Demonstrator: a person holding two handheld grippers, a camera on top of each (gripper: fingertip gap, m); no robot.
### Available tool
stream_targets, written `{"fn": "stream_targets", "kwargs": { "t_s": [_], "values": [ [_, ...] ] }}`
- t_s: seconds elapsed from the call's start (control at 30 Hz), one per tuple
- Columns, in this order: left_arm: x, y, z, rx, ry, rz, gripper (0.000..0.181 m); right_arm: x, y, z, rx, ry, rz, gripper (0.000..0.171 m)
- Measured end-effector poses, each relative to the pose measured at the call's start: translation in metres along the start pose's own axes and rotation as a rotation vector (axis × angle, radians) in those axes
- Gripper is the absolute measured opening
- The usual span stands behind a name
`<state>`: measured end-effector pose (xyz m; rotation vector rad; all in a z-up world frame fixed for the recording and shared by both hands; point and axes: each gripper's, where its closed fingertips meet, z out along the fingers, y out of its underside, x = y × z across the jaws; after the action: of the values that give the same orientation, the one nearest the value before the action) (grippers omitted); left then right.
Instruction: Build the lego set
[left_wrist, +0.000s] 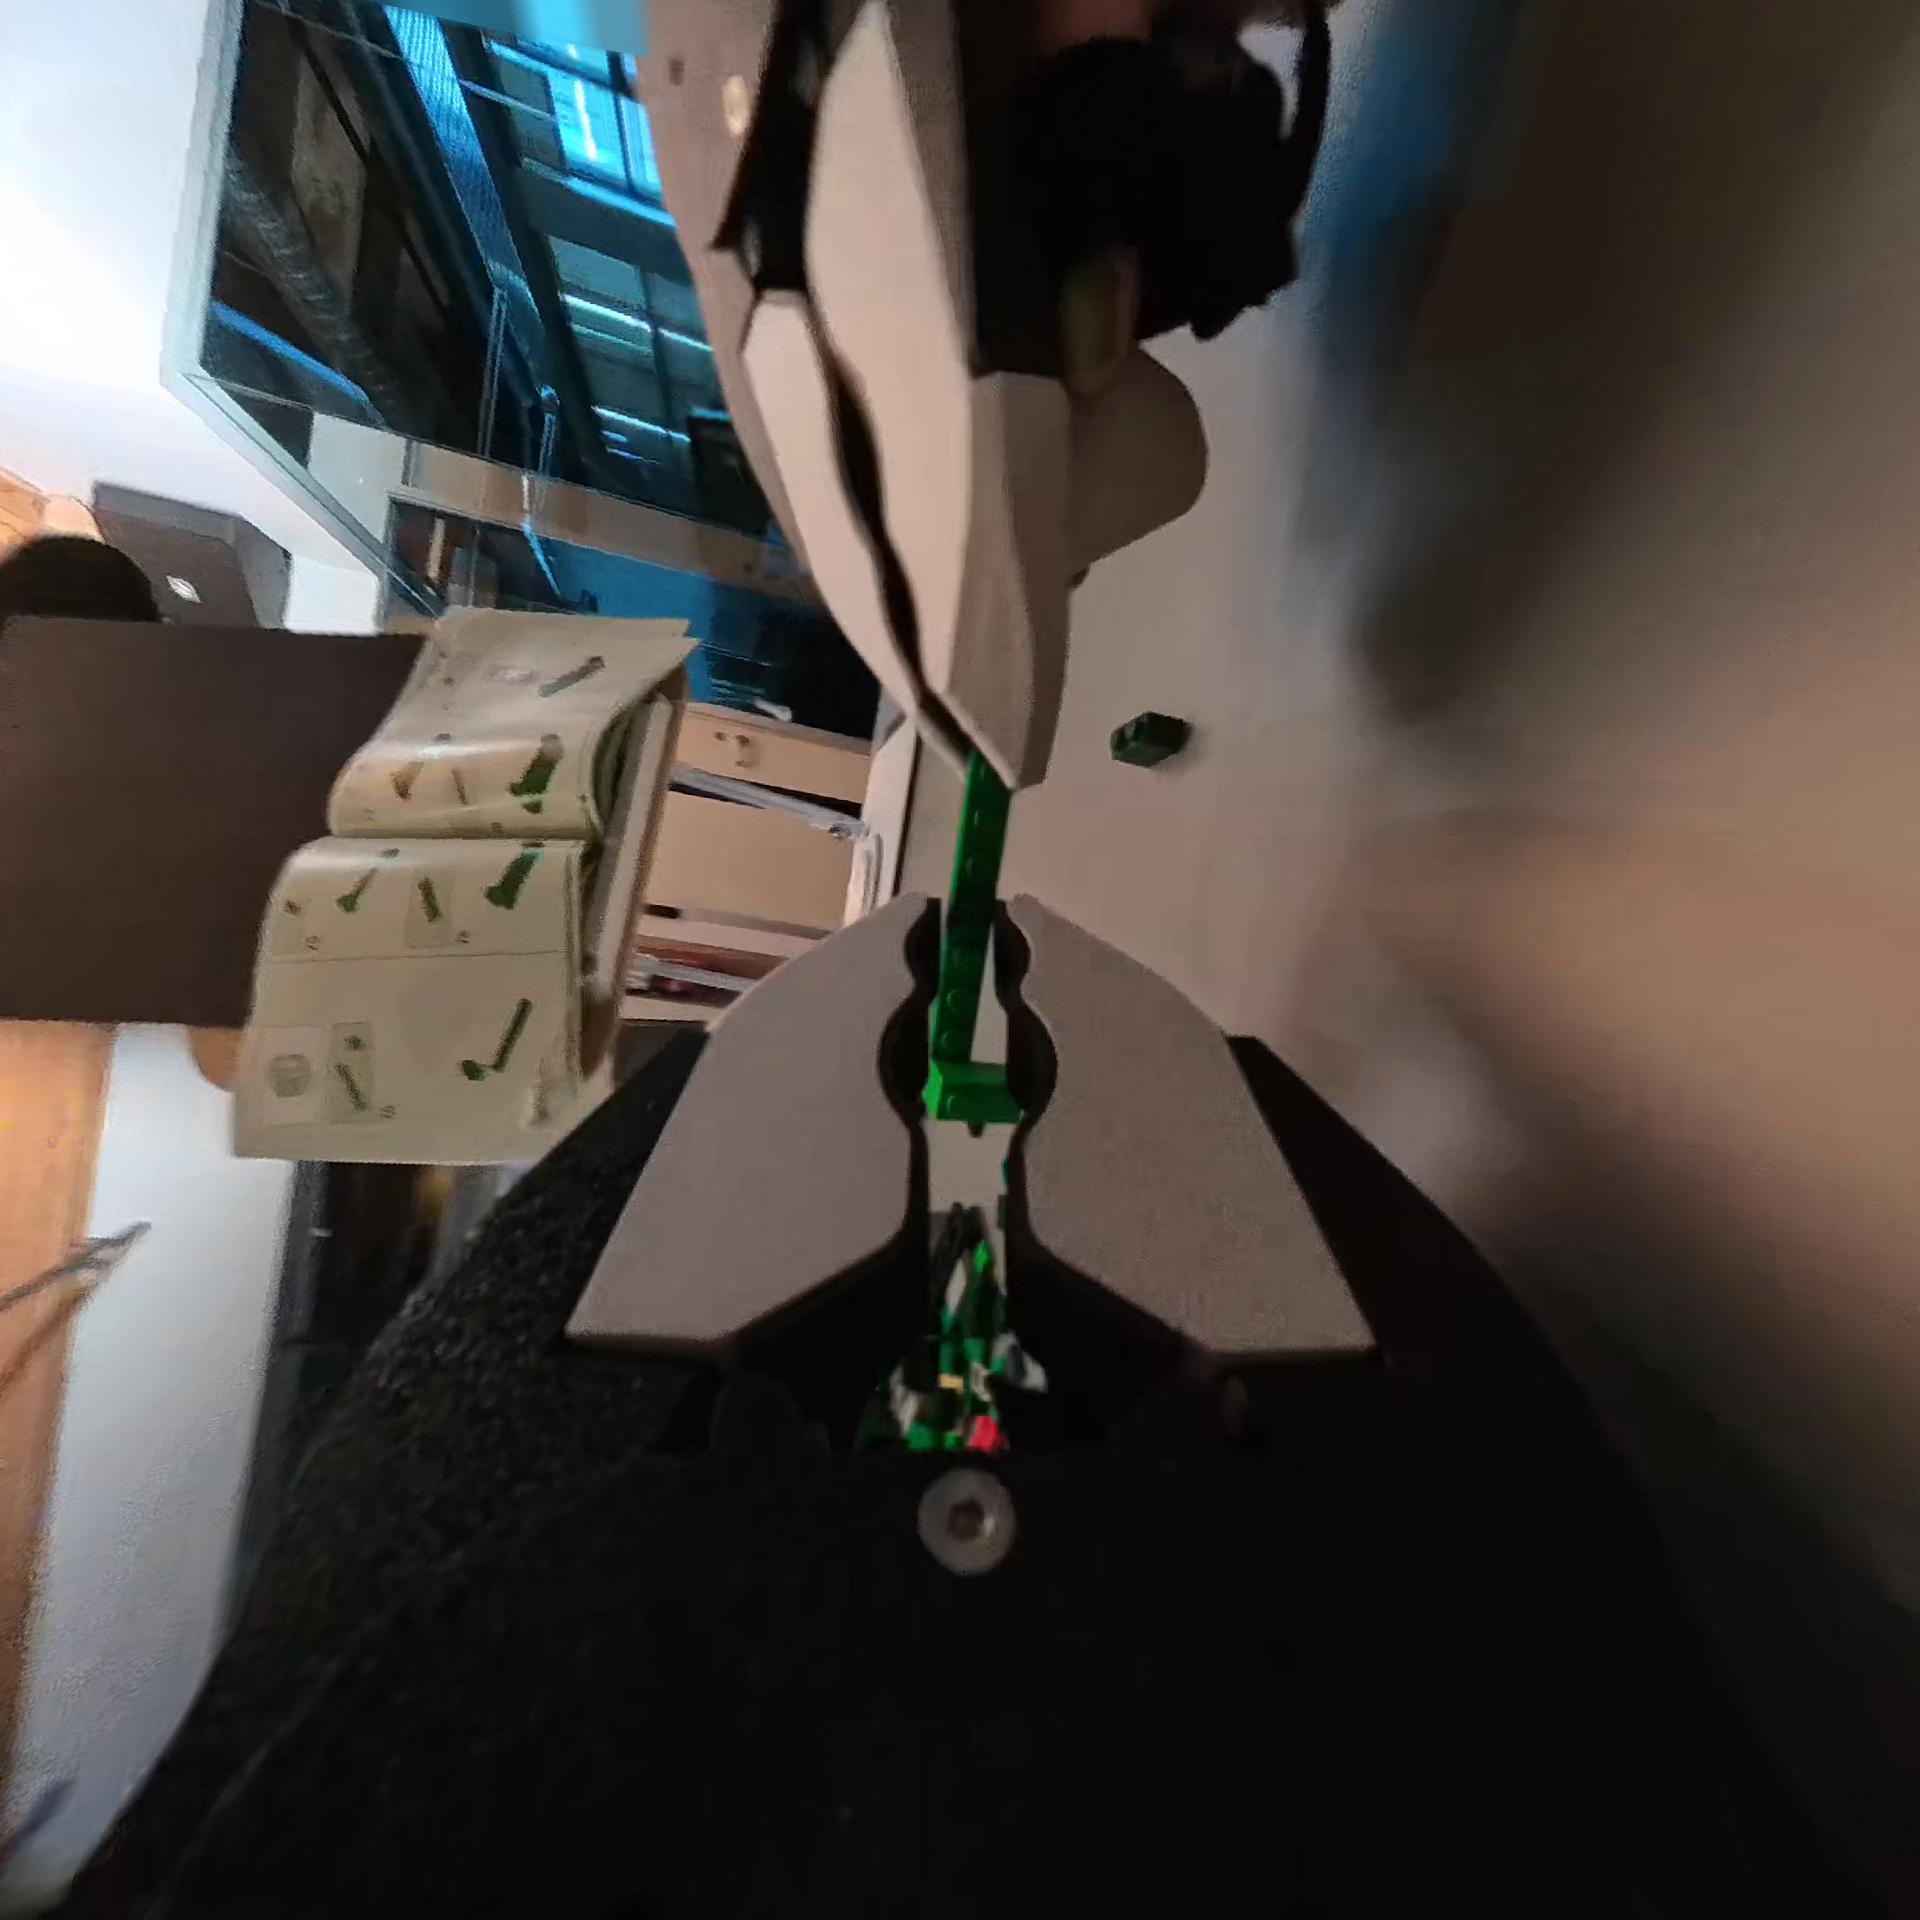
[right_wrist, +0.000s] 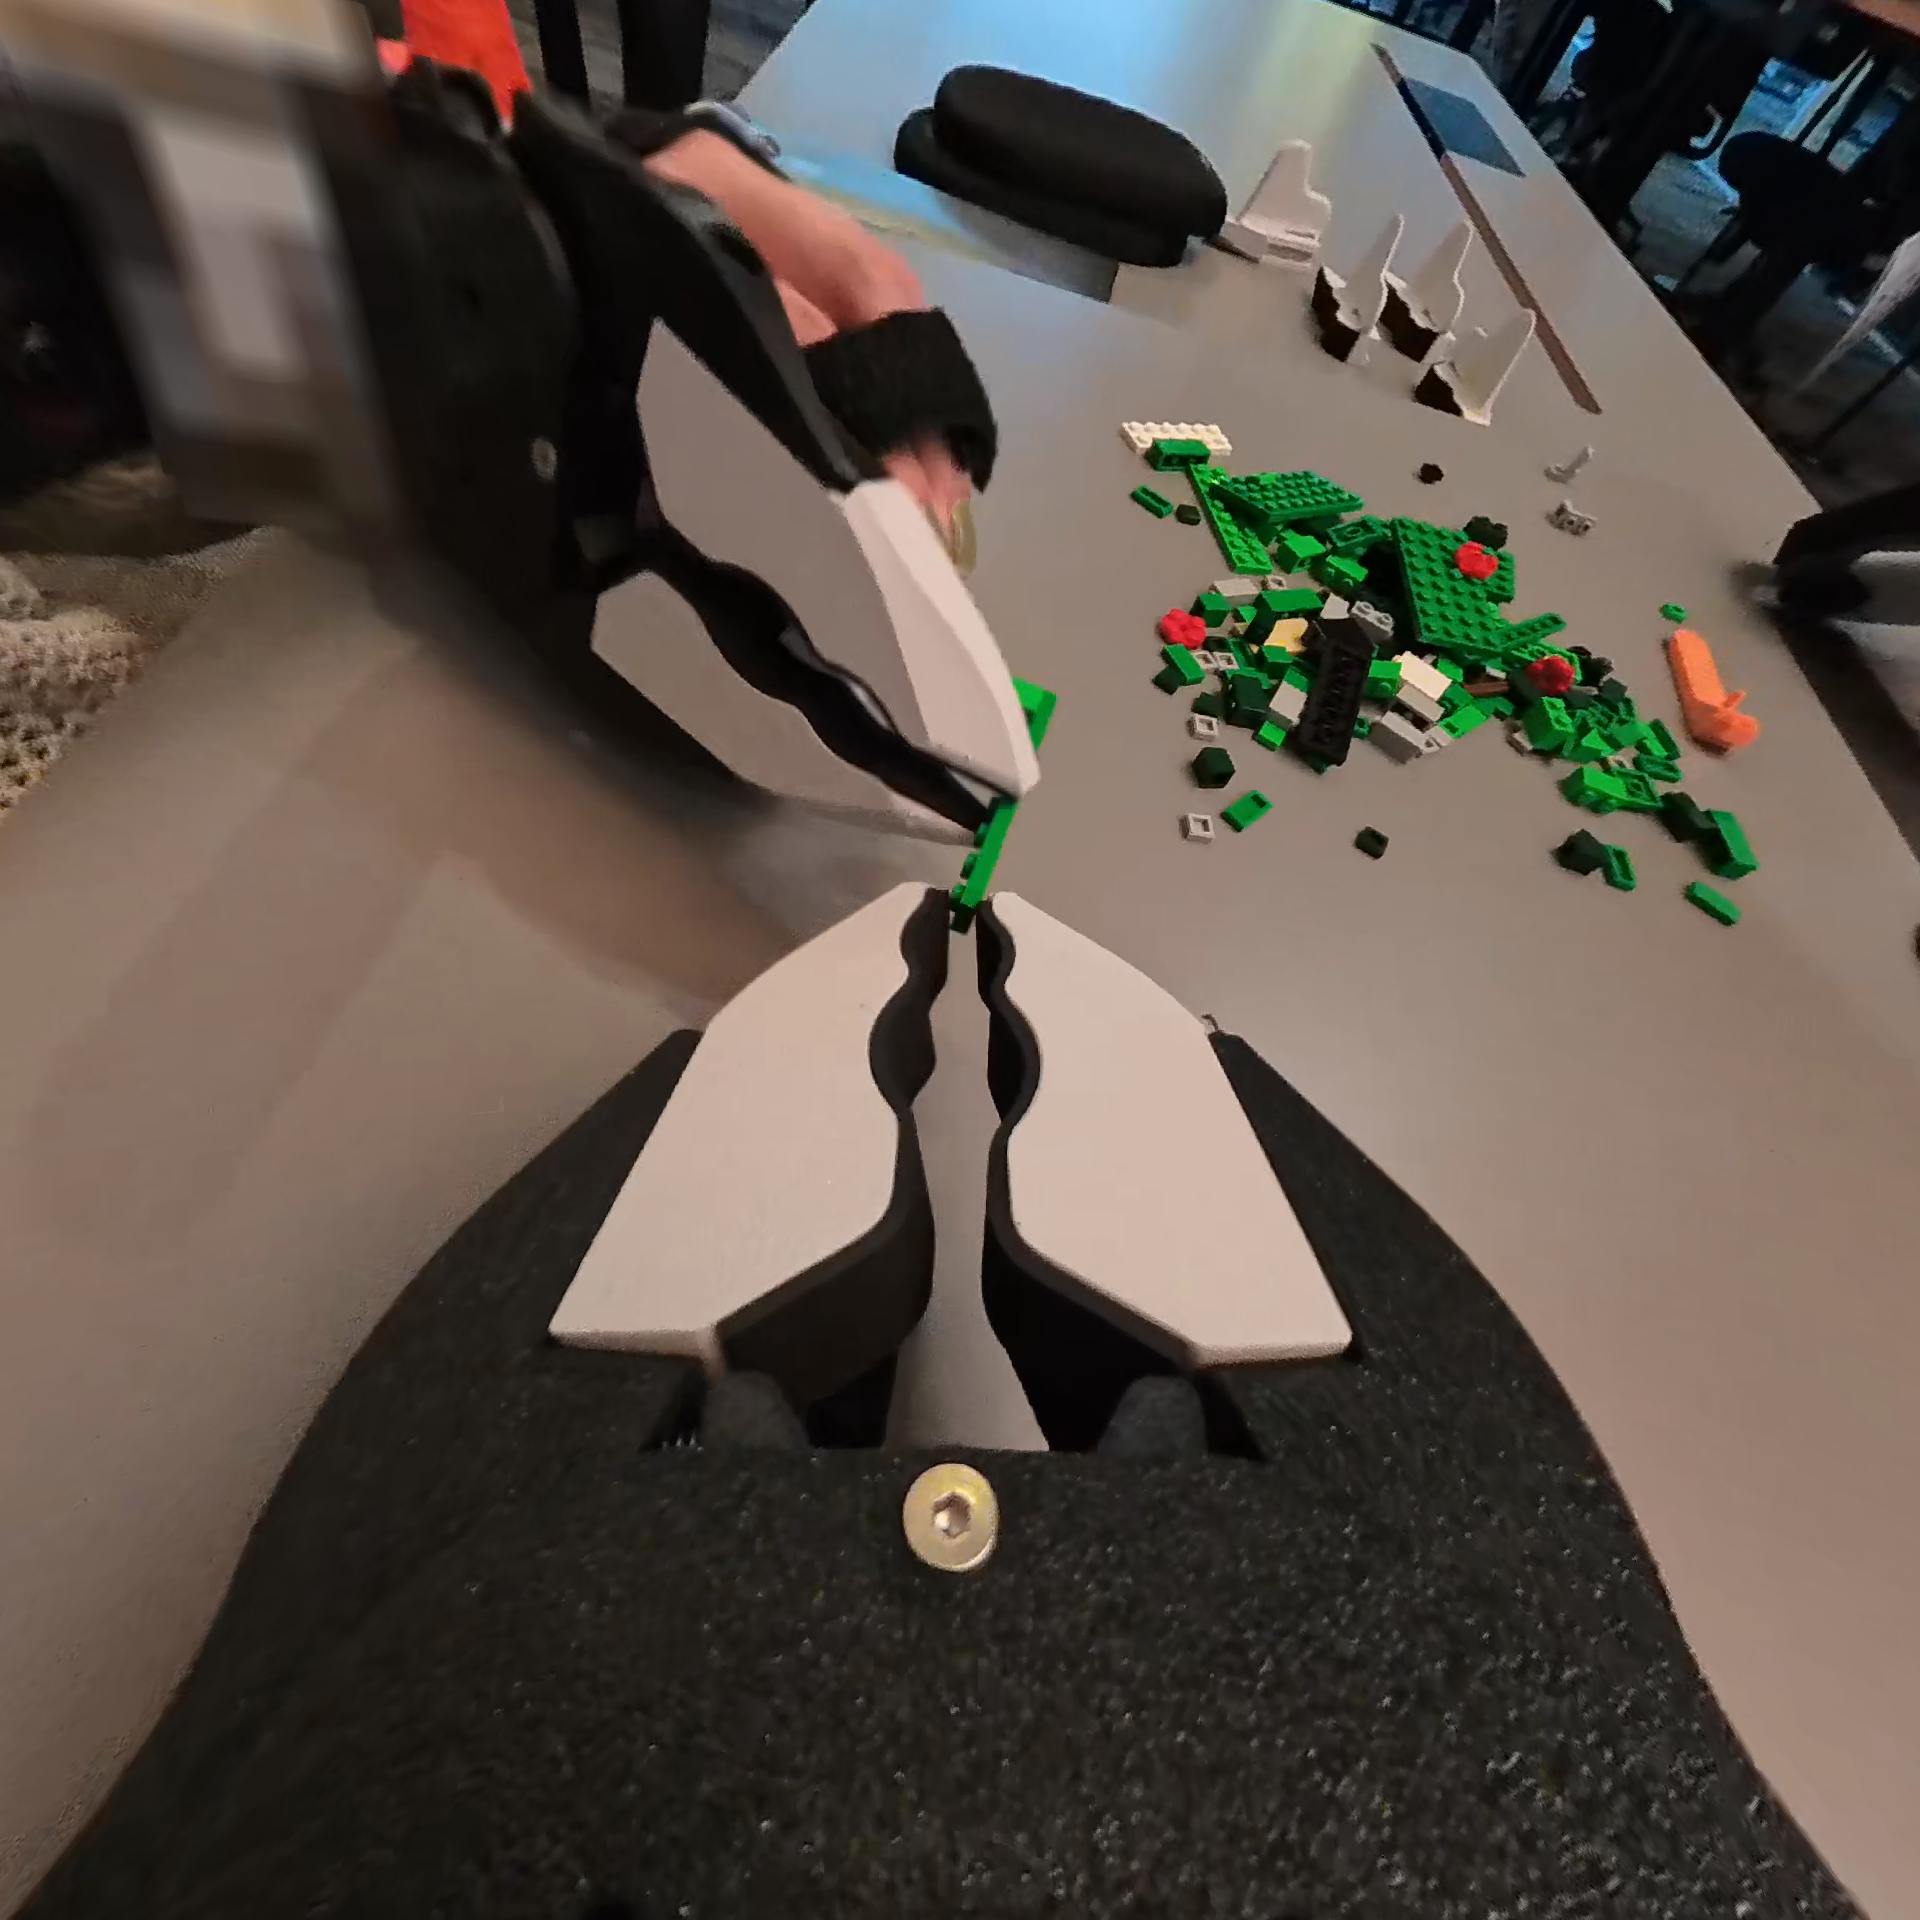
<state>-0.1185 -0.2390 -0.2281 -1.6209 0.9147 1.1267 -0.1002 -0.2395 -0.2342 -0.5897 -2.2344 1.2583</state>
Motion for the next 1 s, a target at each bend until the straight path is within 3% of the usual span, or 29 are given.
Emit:
{"fn": "stream_targets", "kwargs": {
  "t_s": [0.07, 0.17, 0.37, 0.57, 0.67, 0.8, 0.9, 1.0],
  "values": [
    [0.001, -0.001, 0.0, 0.007, 0.071, -0.082, 0.023, -0.001, 0.001, -0.002, 0.004, -0.009, -0.038, 0.005],
    [0.002, -0.003, -0.001, 0.019, 0.217, -0.201, 0.032, -0.003, 0.002, -0.004, 0.007, -0.015, -0.098, 0.005],
    [0.011, -0.021, -0.009, 0.095, 0.548, -0.359, 0.015, -0.011, 0.002, -0.005, 0.012, -0.033, -0.187, 0.005],
    [0.022, -0.016, -0.004, 0.035, 0.741, -0.419, 0.004, -0.01, 0.01, -0.002, -0.014, -0.039, -0.192, 0.005],
    [0.021, -0.008, 0.004, -0.036, 0.833, -0.53, 0.004, 0.004, 0.012, -0.008, -0.021, 0.045, -0.199, 0.006],
    [0.018, 0.014, 0.014, -0.145, 0.988, -0.734, 0.003, 0.031, 0.04, -0.015, -0.146, 0.1, -0.035, 0.026],
    [0.022, 0.017, 0.016, -0.167, 1.151, -0.903, 0.003, 0.033, 0.052, -0.01, -0.201, 0.073, 0.034, 0.033],
    [0.032, 0.026, 0.021, -0.2, 1.226, -0.909, 0.003, 0.031, 0.057, -0.008, -0.239, 0.057, 0.028, 0.031]
  ]
}}
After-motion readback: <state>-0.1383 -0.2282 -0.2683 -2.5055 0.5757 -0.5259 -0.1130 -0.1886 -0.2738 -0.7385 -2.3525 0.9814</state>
